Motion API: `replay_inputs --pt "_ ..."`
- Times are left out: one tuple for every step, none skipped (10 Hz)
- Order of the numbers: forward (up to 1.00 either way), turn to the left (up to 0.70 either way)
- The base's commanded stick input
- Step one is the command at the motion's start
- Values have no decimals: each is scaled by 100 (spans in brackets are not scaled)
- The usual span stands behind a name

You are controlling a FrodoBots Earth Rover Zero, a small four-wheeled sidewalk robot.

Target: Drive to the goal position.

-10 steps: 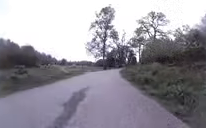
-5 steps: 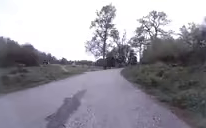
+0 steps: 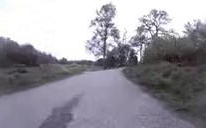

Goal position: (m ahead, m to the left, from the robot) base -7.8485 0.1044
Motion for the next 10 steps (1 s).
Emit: replay_inputs --pt "100 0" --pt "100 0" --pt "100 0" --pt "100 0" --pt "100 0" --pt "100 0" --pt "100 0" --pt "100 -14" --pt "100 -40" --pt "100 -34"
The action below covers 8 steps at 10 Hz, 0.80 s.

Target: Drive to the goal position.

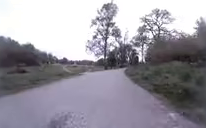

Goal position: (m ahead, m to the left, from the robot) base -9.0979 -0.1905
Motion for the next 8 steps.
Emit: replay_inputs --pt "100 -19" --pt "100 -4" --pt "100 0" --pt "100 0" --pt "100 0" --pt "100 0" --pt "100 0" --pt "100 0"
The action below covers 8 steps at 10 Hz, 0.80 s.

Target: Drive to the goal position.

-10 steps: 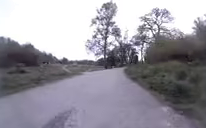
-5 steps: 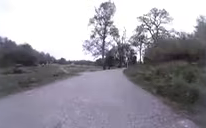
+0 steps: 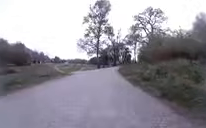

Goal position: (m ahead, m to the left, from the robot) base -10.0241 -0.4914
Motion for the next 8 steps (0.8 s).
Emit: replay_inputs --pt "100 0" --pt "100 0" --pt "100 0" --pt "100 0" --pt "100 0" --pt "100 0" --pt "100 0" --pt "100 0"
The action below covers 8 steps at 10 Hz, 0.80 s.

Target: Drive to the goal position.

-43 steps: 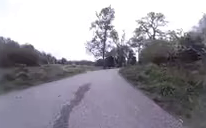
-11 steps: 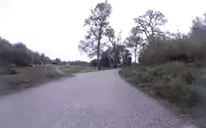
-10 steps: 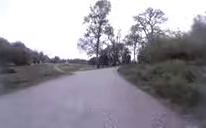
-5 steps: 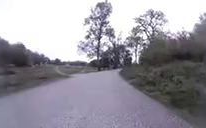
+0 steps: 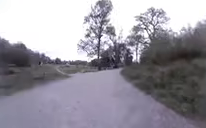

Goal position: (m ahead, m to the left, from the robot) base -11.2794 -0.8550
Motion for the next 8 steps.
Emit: replay_inputs --pt "100 0" --pt "100 0" --pt "100 0" --pt "100 0" --pt "100 0" --pt "100 0" --pt "100 0" --pt "100 0"
